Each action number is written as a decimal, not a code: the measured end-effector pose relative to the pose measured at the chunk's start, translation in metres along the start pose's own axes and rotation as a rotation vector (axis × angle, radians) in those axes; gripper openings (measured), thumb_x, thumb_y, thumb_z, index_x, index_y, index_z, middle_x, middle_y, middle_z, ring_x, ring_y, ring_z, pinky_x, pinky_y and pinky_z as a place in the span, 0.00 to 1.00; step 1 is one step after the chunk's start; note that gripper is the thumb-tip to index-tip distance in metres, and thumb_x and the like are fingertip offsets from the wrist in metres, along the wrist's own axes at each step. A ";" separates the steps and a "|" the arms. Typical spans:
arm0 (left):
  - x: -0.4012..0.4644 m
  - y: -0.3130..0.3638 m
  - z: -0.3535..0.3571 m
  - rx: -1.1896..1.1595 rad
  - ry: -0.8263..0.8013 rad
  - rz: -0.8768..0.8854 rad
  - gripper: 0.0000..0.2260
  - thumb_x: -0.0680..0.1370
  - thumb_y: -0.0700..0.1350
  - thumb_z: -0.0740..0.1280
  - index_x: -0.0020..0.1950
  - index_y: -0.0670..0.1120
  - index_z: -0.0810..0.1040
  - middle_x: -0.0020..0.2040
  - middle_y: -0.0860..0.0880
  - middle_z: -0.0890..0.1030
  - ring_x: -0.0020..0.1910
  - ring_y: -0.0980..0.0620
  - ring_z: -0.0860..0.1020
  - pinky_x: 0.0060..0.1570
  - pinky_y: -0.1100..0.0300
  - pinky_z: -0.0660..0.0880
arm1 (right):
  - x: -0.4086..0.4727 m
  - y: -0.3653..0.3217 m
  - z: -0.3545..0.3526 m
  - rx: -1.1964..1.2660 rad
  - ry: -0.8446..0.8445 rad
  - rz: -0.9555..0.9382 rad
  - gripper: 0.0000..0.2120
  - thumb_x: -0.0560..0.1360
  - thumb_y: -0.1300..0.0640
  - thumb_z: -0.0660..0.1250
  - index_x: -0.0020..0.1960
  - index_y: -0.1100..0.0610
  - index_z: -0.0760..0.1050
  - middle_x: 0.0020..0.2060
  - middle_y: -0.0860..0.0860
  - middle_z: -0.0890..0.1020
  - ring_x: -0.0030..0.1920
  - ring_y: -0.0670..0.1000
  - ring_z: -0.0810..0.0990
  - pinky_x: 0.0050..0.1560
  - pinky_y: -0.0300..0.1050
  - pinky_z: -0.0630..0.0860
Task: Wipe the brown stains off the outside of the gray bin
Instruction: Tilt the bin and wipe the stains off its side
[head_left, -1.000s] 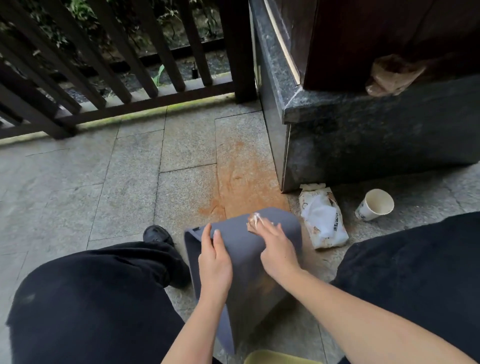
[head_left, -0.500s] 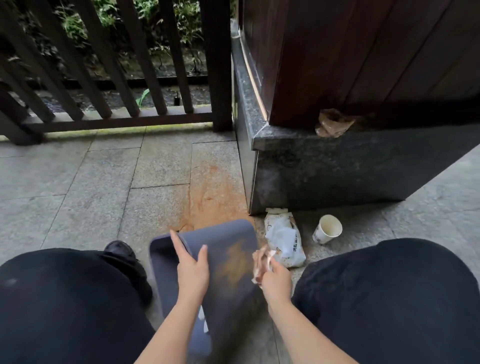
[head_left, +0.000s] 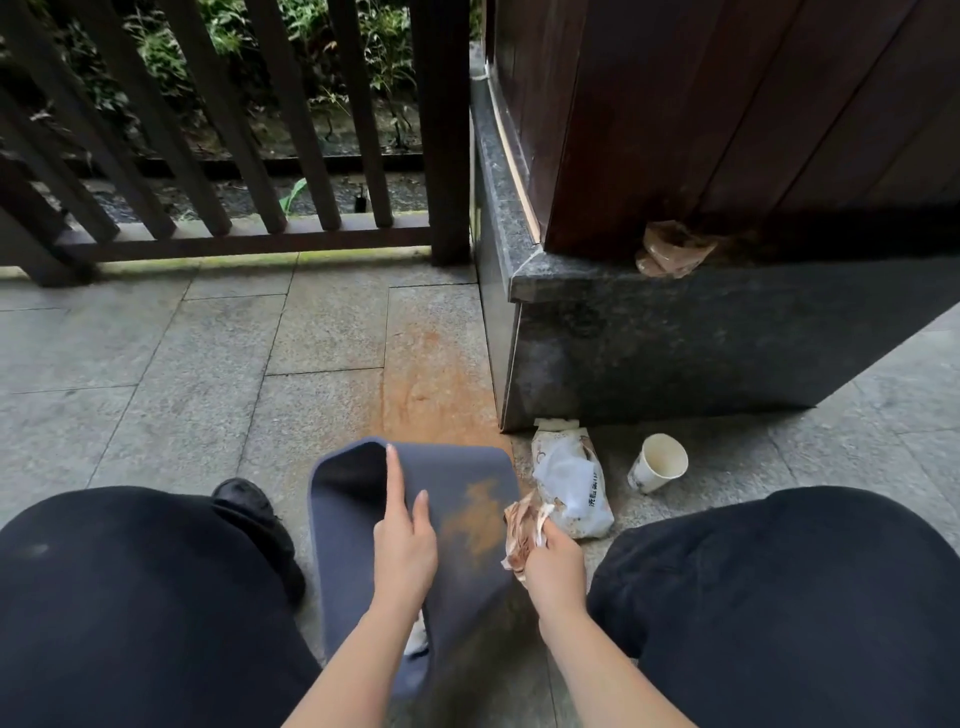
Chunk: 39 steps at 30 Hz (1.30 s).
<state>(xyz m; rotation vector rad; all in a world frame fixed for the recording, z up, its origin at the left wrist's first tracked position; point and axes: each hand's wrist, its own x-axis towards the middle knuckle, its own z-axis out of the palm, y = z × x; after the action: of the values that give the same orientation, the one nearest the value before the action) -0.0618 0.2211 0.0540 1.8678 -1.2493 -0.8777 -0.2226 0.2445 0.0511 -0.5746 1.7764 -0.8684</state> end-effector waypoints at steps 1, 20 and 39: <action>0.001 0.000 -0.001 -0.003 -0.008 0.011 0.32 0.84 0.48 0.59 0.74 0.77 0.45 0.32 0.61 0.66 0.26 0.63 0.71 0.30 0.73 0.68 | -0.001 -0.001 0.001 0.013 -0.018 -0.008 0.19 0.78 0.66 0.58 0.51 0.48 0.84 0.42 0.44 0.86 0.46 0.47 0.83 0.37 0.35 0.77; -0.019 -0.001 0.020 -0.096 -0.104 -0.126 0.23 0.84 0.58 0.52 0.74 0.75 0.46 0.43 0.64 0.78 0.35 0.73 0.77 0.31 0.76 0.68 | -0.014 -0.011 0.049 -0.281 -0.421 -0.403 0.26 0.81 0.67 0.57 0.76 0.50 0.65 0.72 0.42 0.69 0.72 0.38 0.64 0.63 0.19 0.59; 0.004 -0.027 -0.006 0.020 -0.183 -0.173 0.30 0.85 0.46 0.55 0.77 0.71 0.43 0.34 0.83 0.69 0.34 0.78 0.72 0.34 0.76 0.69 | 0.066 0.005 0.067 -0.962 -0.523 -0.493 0.43 0.76 0.71 0.56 0.79 0.40 0.41 0.79 0.38 0.42 0.78 0.61 0.53 0.70 0.59 0.67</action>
<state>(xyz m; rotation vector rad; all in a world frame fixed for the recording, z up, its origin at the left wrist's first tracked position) -0.0431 0.2256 0.0335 1.9692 -1.2212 -1.1548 -0.1832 0.1803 -0.0056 -1.7360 1.4856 -0.0602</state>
